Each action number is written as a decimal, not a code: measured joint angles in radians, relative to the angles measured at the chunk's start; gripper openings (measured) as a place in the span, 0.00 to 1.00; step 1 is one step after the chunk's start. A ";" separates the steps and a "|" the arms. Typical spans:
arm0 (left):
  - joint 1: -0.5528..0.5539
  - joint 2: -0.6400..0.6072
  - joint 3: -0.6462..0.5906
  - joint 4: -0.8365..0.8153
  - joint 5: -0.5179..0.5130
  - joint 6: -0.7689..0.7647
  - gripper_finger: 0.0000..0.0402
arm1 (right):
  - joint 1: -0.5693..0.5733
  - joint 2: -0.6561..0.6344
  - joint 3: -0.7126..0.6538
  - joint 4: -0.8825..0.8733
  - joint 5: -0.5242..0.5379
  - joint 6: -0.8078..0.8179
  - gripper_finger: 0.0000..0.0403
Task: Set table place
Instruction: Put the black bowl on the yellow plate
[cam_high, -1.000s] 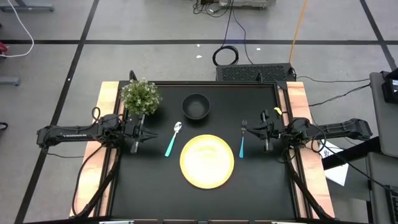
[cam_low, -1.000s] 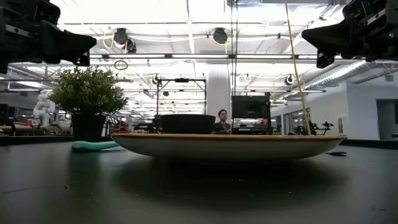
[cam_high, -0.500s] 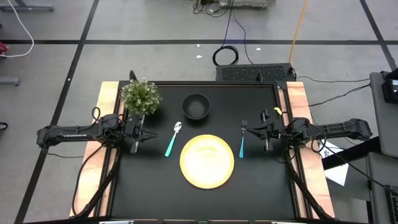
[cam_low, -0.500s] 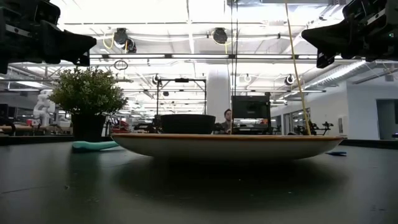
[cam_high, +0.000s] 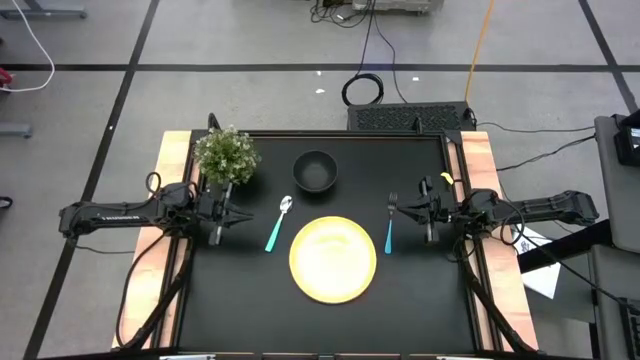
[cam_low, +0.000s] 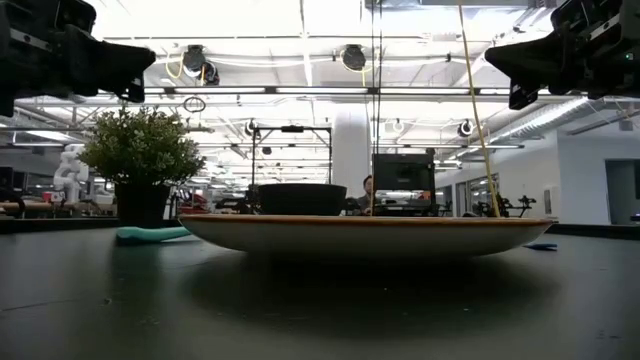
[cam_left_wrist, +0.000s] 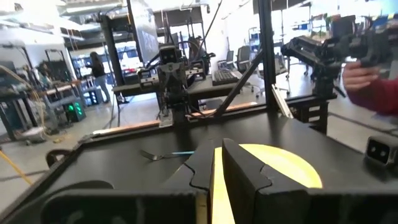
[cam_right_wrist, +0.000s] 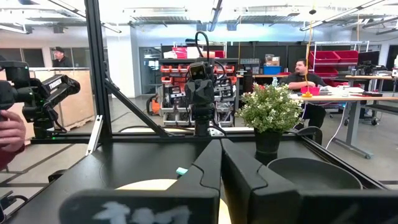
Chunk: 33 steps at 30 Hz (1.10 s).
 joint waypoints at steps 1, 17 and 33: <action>0.000 0.000 0.000 0.001 0.000 -0.016 0.09 | 0.000 0.000 0.000 0.000 0.000 0.000 0.00; 0.000 0.000 0.000 0.021 0.001 -0.074 0.09 | 0.000 0.000 0.000 0.012 0.000 -0.056 0.00; 0.000 0.000 0.000 -0.009 -0.027 -0.078 0.02 | -0.001 0.000 0.000 -0.010 0.050 -0.099 0.00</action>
